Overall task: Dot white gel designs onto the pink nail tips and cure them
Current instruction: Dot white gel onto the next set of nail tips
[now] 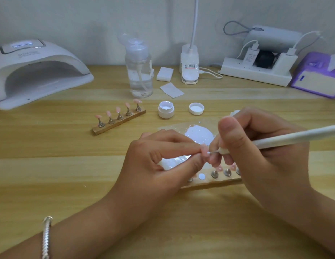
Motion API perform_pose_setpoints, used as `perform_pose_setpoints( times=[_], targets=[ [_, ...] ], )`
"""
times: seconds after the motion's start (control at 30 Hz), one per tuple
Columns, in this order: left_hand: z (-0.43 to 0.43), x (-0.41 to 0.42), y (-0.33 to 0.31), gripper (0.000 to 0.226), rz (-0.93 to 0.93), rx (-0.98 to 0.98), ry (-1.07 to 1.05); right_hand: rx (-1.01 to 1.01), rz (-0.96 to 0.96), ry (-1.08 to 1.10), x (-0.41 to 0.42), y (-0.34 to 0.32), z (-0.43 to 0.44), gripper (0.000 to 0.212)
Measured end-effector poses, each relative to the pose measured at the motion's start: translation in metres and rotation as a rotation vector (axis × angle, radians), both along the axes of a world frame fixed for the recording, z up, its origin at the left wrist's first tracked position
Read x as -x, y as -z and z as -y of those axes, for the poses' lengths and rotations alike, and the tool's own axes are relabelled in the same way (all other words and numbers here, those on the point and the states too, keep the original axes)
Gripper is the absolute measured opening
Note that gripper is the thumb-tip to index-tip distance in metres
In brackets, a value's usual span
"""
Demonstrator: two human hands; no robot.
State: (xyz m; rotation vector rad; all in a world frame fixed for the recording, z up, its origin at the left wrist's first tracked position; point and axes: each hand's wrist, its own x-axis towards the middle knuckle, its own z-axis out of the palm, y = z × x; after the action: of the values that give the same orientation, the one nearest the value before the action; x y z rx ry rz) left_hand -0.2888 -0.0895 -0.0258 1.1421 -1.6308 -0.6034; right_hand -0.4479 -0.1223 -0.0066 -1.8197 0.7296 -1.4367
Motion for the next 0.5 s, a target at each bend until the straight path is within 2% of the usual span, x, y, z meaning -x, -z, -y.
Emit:
perform_pose_setpoints(
  times=[0.5],
  targets=[
    [0.0004,-0.0009,0.0010,0.006,-0.005,0.007,0.009,-0.018,-0.012,-0.005,0.0000,-0.0001,0.0002,0.028]
  ],
)
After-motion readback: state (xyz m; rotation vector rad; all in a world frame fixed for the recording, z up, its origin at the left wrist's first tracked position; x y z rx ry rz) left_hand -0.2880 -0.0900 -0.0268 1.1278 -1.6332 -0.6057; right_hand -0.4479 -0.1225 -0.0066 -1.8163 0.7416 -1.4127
